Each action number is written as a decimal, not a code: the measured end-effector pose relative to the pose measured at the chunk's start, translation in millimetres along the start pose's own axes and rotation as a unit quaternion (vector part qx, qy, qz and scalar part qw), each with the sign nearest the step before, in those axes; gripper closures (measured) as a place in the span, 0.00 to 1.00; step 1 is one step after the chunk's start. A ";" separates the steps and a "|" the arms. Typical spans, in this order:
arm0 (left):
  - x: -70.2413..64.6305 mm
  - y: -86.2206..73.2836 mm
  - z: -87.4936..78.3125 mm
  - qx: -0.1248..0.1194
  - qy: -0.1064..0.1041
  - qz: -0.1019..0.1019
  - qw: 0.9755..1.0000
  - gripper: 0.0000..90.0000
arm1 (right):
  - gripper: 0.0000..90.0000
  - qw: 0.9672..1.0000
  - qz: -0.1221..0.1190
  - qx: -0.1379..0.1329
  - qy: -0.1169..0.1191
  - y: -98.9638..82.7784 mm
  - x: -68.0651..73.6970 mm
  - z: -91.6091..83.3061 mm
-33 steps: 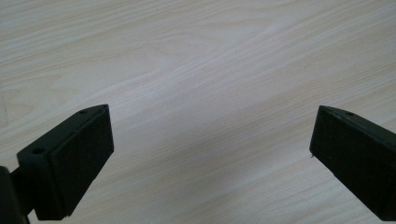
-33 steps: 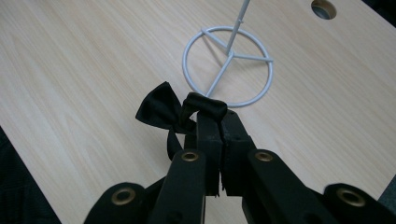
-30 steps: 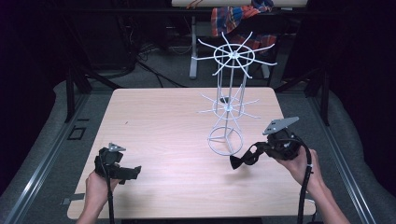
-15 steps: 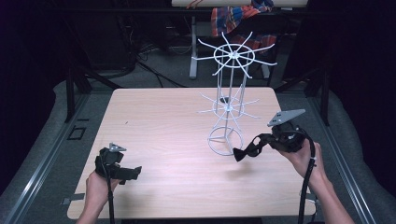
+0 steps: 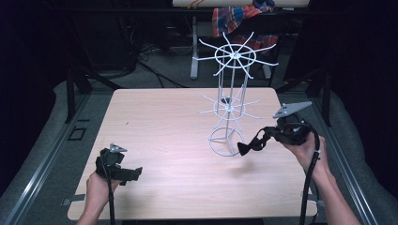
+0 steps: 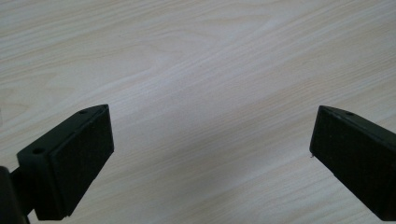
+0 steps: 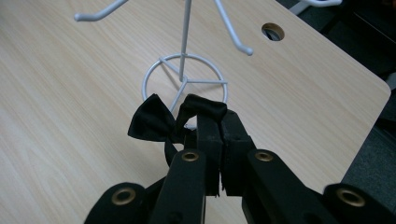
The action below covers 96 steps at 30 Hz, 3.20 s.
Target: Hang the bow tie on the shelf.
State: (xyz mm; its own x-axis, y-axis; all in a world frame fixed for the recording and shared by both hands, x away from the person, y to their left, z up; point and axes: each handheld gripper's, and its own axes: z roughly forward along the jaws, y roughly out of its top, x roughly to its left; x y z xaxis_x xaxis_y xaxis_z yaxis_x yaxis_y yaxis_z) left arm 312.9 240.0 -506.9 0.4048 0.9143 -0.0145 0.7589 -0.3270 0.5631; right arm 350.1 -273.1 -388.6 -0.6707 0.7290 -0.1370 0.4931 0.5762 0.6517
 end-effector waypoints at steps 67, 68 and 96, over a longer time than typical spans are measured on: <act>-0.7 0.2 0.1 0.008 -0.005 0.007 1.000 0.00 | 0.99 0.999 -0.010 -0.032 0.009 38.1 -27.2 2.6; -0.6 0.3 0.3 0.008 -0.005 0.007 1.000 0.00 | 0.99 0.999 -0.008 -0.032 0.010 38.3 -27.8 2.9; -0.3 0.6 1.2 0.011 -0.008 0.007 1.000 0.00 | 0.98 0.999 0.001 -0.039 0.030 55.6 -31.2 24.5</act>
State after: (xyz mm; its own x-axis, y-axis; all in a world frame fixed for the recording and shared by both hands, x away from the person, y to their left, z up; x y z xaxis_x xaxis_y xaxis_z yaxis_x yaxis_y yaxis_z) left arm 313.9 239.2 -507.6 0.4237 0.9056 -0.0202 0.7644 -0.3455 0.5444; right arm 412.1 -254.7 -366.4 -0.7029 0.7052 -0.0928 0.4512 0.5430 0.7082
